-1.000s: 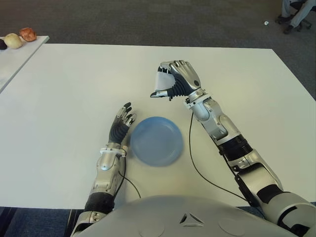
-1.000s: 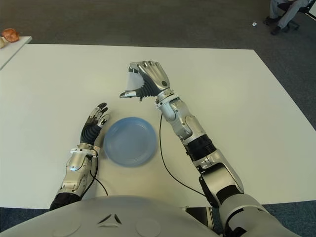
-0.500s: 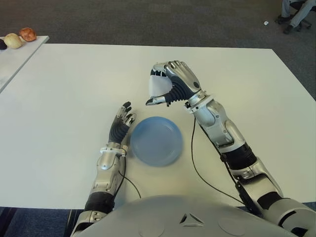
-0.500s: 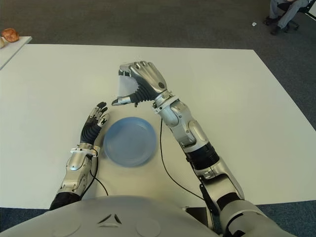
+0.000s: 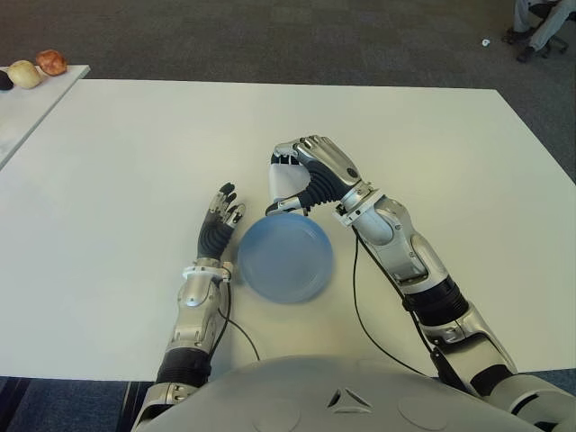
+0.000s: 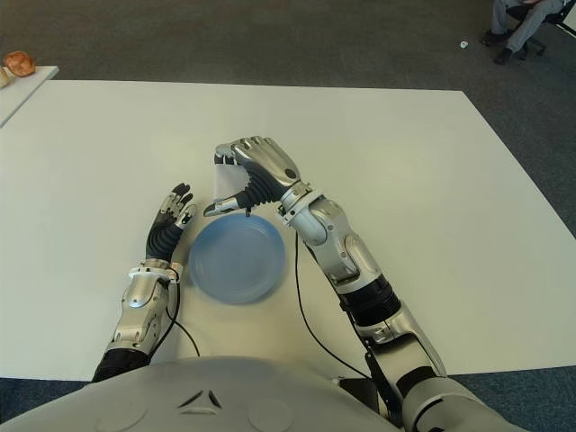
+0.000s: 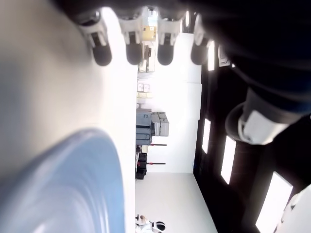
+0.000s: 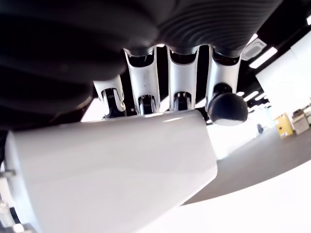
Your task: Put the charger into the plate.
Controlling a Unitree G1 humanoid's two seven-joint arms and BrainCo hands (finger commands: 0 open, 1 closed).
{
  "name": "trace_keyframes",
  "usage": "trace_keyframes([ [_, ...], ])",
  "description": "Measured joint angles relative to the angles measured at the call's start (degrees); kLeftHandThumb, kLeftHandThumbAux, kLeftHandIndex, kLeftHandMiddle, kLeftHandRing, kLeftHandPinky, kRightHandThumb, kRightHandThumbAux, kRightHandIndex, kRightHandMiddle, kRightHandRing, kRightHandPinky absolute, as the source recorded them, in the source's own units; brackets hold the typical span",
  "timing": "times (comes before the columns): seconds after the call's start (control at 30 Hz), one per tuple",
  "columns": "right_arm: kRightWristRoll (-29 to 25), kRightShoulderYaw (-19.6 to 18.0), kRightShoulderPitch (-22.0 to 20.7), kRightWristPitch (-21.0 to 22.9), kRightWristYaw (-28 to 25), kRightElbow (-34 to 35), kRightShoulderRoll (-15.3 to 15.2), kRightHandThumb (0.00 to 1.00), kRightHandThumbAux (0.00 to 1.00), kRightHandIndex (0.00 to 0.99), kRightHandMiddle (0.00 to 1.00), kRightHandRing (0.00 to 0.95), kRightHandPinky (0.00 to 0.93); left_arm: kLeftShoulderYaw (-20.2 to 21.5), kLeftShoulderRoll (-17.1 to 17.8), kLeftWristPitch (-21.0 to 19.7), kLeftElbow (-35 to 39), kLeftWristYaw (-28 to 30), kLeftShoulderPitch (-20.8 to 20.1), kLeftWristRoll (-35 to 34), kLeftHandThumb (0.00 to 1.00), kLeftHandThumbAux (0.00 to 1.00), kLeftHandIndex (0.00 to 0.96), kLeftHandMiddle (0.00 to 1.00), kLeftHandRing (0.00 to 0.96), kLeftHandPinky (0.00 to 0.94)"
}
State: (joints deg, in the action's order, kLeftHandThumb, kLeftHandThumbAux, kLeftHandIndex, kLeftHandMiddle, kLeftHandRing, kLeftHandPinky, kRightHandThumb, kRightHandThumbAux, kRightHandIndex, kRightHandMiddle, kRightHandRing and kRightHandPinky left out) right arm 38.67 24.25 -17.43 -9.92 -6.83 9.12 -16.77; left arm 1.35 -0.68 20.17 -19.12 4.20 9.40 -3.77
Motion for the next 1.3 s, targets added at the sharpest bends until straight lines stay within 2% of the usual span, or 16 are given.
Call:
trace_keyframes([
  [0.27,0.0,0.0,1.1,0.0,-2.0,0.7,0.0,0.753,0.706,0.442,0.880,0.869,0.853,0.3,-0.4,-1.0,0.4,-0.4,-0.3,-0.1,0.000,0.551,0.028,0.044,0.024,0.024],
  [0.57,0.0,-0.5,1.7,-2.2,-0.6,0.3,0.1,0.753,0.706,0.442,0.869,0.856,0.839,0.5,-0.8,-1.4,0.5,-0.4,-0.4,-0.3,0.000,0.546,0.028,0.046,0.022,0.015],
  [0.63,0.0,-0.6,1.7,-2.8,-0.1,0.1,0.1,0.746,0.703,0.441,0.817,0.799,0.753,0.5,-0.8,-1.4,0.5,-0.4,-0.4,-0.4,0.000,0.544,0.032,0.048,0.025,0.030],
  [0.67,0.0,-0.6,1.7,-3.2,0.3,0.0,0.1,0.732,0.701,0.435,0.719,0.694,0.643,0.5,-0.8,-1.4,0.5,-0.4,-0.4,-0.4,0.000,0.544,0.037,0.053,0.031,0.046],
  [0.7,0.1,-0.6,1.7,-3.8,0.6,-0.2,0.0,0.727,0.701,0.433,0.684,0.656,0.603,0.5,-0.8,-1.4,0.5,-0.4,-0.4,-0.4,0.000,0.543,0.038,0.055,0.034,0.052],
  [0.73,0.2,-0.6,1.7,-4.4,0.9,-0.5,-0.1,0.666,0.585,0.394,0.566,0.536,0.495,0.5,-0.9,-1.4,0.5,-0.4,-0.4,-0.6,0.000,0.544,0.044,0.060,0.040,0.064],
  [0.77,0.3,-0.6,1.6,-5.1,1.1,-0.8,-0.3,0.627,0.510,0.368,0.490,0.458,0.426,0.5,-0.9,-1.4,0.5,-0.4,-0.4,-0.8,0.000,0.544,0.048,0.064,0.044,0.071],
  [0.8,0.4,-0.6,1.6,-5.6,1.1,-1.0,-0.5,0.605,0.476,0.324,0.429,0.401,0.378,0.5,-0.9,-1.4,0.5,-0.4,-0.4,-0.9,0.000,0.544,0.051,0.066,0.047,0.074],
  [0.83,0.4,-0.6,1.5,-6.1,1.0,-1.2,-0.7,0.565,0.420,0.244,0.307,0.289,0.291,0.6,-1.0,-1.4,0.5,-0.4,-0.4,-1.0,0.000,0.546,0.057,0.071,0.052,0.079],
  [0.87,0.4,-0.5,1.4,-6.6,0.8,-1.4,-1.1,0.540,0.385,0.193,0.228,0.217,0.235,0.6,-1.0,-1.4,0.5,-0.3,-0.4,-1.3,0.000,0.546,0.061,0.074,0.055,0.082],
  [0.9,0.3,-0.5,1.2,-7.1,0.4,-1.6,-1.4,0.531,0.372,0.174,0.200,0.191,0.215,0.6,-1.0,-1.4,0.5,-0.3,-0.4,-1.6,0.000,0.547,0.063,0.075,0.056,0.083],
  [0.97,0.2,-0.5,0.9,-7.7,-0.4,-1.9,-2.1,0.474,0.323,0.104,0.092,0.078,0.099,0.7,-1.1,-1.4,0.5,-0.3,-0.4,-2.0,0.000,0.548,0.064,0.076,0.058,0.081],
  [1.13,-2.5,-0.6,-0.4,-9.0,-5.0,-2.0,-4.3,0.339,0.236,0.017,0.015,0.013,0.016,0.8,-1.1,-1.4,0.3,0.3,-0.6,-2.7,0.000,0.550,0.049,0.068,0.054,0.075],
  [1.3,-6.3,-0.7,-1.0,-9.3,-9.3,-2.0,-5.5,0.305,0.165,0.002,0.001,0.001,0.002,0.9,-0.9,-1.4,0.0,1.0,-0.8,-3.1,0.000,0.546,0.040,0.064,0.055,0.078],
])
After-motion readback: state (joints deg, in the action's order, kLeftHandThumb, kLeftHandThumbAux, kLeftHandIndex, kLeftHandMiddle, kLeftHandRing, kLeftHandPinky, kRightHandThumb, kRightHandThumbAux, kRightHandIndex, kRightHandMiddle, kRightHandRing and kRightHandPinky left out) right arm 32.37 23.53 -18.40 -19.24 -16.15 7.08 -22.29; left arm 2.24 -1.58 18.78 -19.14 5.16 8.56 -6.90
